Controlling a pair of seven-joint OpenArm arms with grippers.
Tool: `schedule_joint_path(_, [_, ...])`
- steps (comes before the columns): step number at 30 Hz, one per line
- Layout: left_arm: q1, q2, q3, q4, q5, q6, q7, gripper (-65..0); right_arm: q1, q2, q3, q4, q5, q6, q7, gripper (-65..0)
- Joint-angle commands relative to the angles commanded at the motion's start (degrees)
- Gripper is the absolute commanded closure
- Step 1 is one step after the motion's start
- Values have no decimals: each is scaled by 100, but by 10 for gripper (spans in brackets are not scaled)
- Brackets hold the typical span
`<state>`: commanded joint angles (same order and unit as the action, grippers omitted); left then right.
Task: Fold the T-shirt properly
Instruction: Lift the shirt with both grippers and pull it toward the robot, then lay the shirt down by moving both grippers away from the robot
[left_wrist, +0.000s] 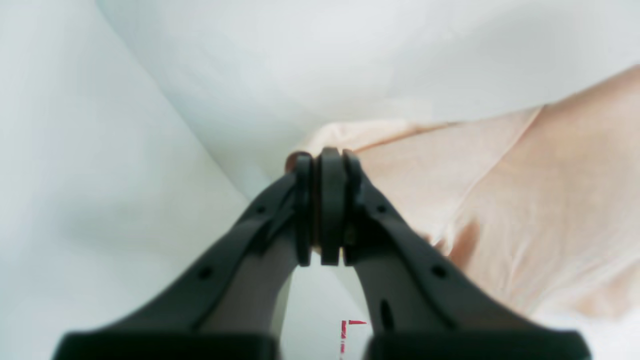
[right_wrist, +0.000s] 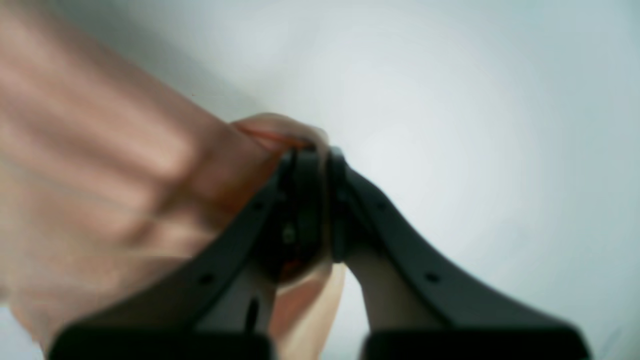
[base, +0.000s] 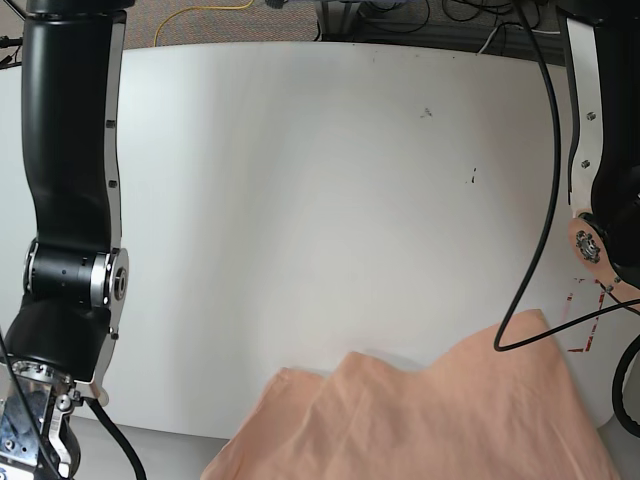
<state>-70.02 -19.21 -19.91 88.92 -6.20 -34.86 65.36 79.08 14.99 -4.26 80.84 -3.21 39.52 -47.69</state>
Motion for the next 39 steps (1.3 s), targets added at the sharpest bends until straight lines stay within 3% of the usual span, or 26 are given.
schedule_joint_path(11, [1503, 35, -18, 1116, 0, -9, 9, 0, -1697, 352, 53, 1503, 0, 0, -554, 0])
schedule_joint_path(16, [2418, 237, -44, 1723, 0, -9, 18, 0, -2804, 334, 651, 2189, 0, 0, -774, 0])
schedule_joint_path(22, [3596, 273, -44, 2259, 0, -18, 167, 0, -4141, 273, 1090, 2725, 0, 0, -774, 0])
schedule_joint_path(30, [5257, 686, -396, 2593, -9, -18, 158, 0, -5978, -53, 1846, 3015, 9, 0, -519, 0])
schedule_joint_path(39, [6611, 844, -448, 2637, -18, -18, 141, 0, -7429, -369, 2066, 3024, 0, 0, -62, 0])
